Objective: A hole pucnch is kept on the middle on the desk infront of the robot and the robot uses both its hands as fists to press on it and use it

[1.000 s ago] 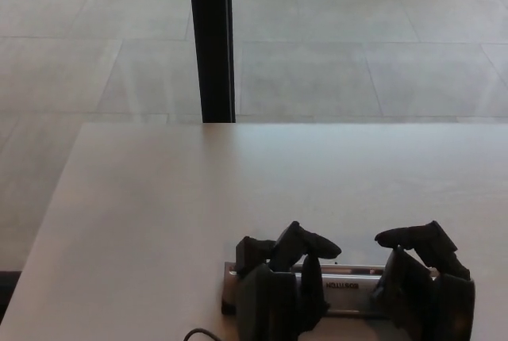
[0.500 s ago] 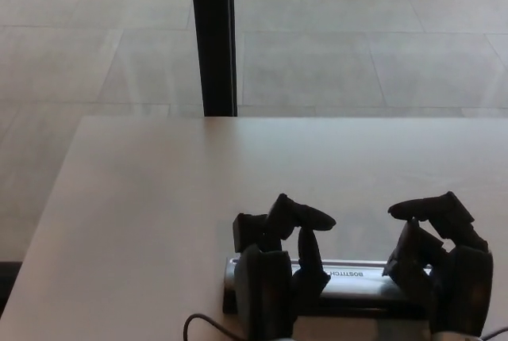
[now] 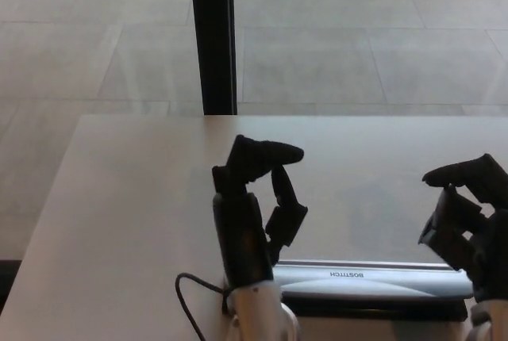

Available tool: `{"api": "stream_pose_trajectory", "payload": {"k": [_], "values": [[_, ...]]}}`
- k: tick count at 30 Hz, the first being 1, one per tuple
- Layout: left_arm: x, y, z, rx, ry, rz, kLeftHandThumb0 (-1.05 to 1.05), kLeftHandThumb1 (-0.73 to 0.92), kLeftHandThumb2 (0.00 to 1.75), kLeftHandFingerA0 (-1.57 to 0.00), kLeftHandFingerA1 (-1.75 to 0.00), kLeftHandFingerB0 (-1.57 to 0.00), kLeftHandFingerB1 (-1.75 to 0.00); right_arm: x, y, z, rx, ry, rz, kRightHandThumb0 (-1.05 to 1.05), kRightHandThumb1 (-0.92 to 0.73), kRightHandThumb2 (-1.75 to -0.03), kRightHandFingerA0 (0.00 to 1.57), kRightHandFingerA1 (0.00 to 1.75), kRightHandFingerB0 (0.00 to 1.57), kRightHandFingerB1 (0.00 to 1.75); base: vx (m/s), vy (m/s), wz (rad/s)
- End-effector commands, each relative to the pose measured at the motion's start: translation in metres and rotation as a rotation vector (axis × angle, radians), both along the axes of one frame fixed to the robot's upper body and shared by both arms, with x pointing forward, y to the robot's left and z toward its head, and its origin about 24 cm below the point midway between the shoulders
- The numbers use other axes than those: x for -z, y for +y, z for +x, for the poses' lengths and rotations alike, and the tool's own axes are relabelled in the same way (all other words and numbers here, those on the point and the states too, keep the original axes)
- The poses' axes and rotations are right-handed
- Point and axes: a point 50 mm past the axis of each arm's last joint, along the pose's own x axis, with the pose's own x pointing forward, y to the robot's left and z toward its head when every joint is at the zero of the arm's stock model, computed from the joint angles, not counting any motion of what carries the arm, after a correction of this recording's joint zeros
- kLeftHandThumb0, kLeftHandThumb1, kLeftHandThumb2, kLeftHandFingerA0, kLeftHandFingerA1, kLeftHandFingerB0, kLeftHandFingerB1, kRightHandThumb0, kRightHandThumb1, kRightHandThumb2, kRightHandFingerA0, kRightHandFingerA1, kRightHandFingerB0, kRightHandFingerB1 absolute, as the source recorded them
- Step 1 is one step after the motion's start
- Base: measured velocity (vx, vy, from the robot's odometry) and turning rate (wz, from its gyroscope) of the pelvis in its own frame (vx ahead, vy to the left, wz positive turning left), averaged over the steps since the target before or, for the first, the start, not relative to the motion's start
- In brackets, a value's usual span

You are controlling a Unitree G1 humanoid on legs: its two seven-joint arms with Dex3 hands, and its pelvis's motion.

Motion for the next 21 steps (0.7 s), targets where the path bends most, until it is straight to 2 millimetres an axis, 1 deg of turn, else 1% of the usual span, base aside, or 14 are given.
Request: {"api": "stream_pose_trajectory", "payload": {"k": [1, 2, 3, 4, 5, 8, 9, 11, 12, 13, 14, 17, 18, 21], "values": [[-0.087, 0.138, 0.016, 0.198, 0.155, -0.58, -0.35, 0.89, 0.78, -0.89, -1.75, -0.54, -1.58, -0.107, -0.125, -0.015, -0.032, 0.213, 0.111, -0.29, -0.68, -0.99, 0.96, 1.75, 0.74, 1.32, 0.0, 0.0, 0.0], [-0.088, 0.149, 0.015, 0.171, 0.156, -0.559, -0.34, 0.88, 0.78, -0.9, -1.75, -0.55, -1.61, -0.112, -0.136, -0.02, 0.01, 0.196, 0.119, -0.26, -0.7, -0.97, 0.95, 1.75, 0.69, 1.36, 0.0, 0.0, 0.0], [-0.089, 0.158, 0.014, 0.147, 0.164, -0.536, -0.46, 0.92, 0.97, -0.95, -1.75, -0.54, -1.75, -0.116, -0.145, -0.024, 0.035, 0.179, 0.117, -0.43, -0.92, -1.05, 1.16, 1.75, 0.45, 1.75, 0.0, 0.0, 0.0], [-0.09, 0.159, 0.013, 0.148, 0.165, -0.536, -0.46, 0.92, 0.97, -0.95, -1.75, -0.54, -1.75, -0.116, -0.145, -0.024, 0.034, 0.181, 0.118, -0.43, -0.92, -1.05, 1.16, 1.75, 0.45, 1.75, 0.0, 0.0, 0.0], [-0.089, 0.197, 0.008, 0.061, 0.157, -0.426, -0.27, 0.92, 0.82, -0.84, -1.75, -0.55, -1.75, -0.13, -0.186, -0.044, 0.235, 0.099, 0.165, -0.33, -0.65, -0.93, 1.01, 1.75, 0.78, 1.32, 0.0, 0.0, 0.0], [-0.085, 0.234, -0.002, -0.014, 0.196, -0.35, -0.27, 0.92, 0.8, -0.81, -1.75, -0.41, -1.75, -0.144, -0.226, -0.07, 0.401, 0.037, 0.165, -0.43, -0.56, -0.98, 1.07, 1.75, 0.9, 1.32, 0.0, 0.0, 0.0], [-0.084, 0.246, -0.006, -0.043, 0.203, -0.35, -0.24, 0.92, 0.78, -0.82, -1.75, -0.44, -1.69, -0.149, -0.24, -0.081, 0.447, 0.021, 0.157, -0.52, -0.5, -1.11, 1.32, 1.41, 1.01, 1.19, 0.0, 0.0, 0.0], [-0.085, 0.266, -0.013, -0.121, 0.214, -0.354, -0.26, 0.92, 0.7, -0.82, -1.75, -0.53, -1.5, -0.153, -0.259, -0.097, 0.506, 0.013, 0.124, -0.47, -0.49, -1.1, 1.1, 1.75, 0.83, 1.47, 0.0, 0.0, 0.0], [-0.085, 0.277, -0.018, -0.151, 0.223, -0.366, -0.25, 0.92, 0.72, -0.85, -1.75, -0.56, -1.47, -0.155, -0.269, -0.105, 0.556, 0.015, 0.131, -0.55, -0.47, -1.12, 1.32, 1.42, 0.94, 1.18, 0.0, 0.0, 0.0], [-0.085, 0.301, -0.028, -0.239, 0.237, -0.334, -0.28, 0.85, 0.74, -0.96, -1.75, -0.6, -1.7, -0.155, -0.287, -0.124, 0.667, -0.002, 0.133, -0.52, -0.5, -0.96, 1.1, 1.75, 0.83, 1.53, 0.0, 0.0, 0.0], [-0.083, 0.318, -0.038, -0.314, 0.268, -0.279, -0.31, 0.81, 0.77, -0.97, -1.75, -0.66, -1.7, -0.154, -0.3, -0.139, 0.751, -0.026, 0.154, -0.58, -0.41, -1.07, 1.34, 1.43, 0.98, 1.2, 0.0, 0.0, 0.0], [-0.079, 0.332, -0.048, -0.397, 0.294, -0.292, -0.34, 0.77, 0.73, -0.99, -1.75, -0.72, -1.65, -0.153, -0.312, -0.156, 0.834, -0.012, 0.169, -0.58, -0.47, -1.1, 1.33, 1.42, 0.95, 1.17, 0.0, 0.0, 0.0], [-0.068, 0.35, -0.063, -0.484, 0.366, -0.202, -0.41, 0.65, 0.86, -1.07, -1.75, -0.86, -1.58, -0.145, -0.321, -0.175, 0.938, 0.006, 0.171, -0.53, -0.59, -0.99, 1.09, 1.75, 0.75, 1.42, 0.0, 0.0, 0.0], [-0.041, 0.377, -0.091, -0.544, 0.476, -0.185, -0.5, 0.53, 0.95, -1.14, -1.75, -1.01, -1.49, -0.126, -0.333, -0.204, 1.059, 0.029, 0.243, -0.49, -0.5, -1.17, 1.08, 1.75, 0.77, 1.54, 0.0, 0.0, 0.0]]}}
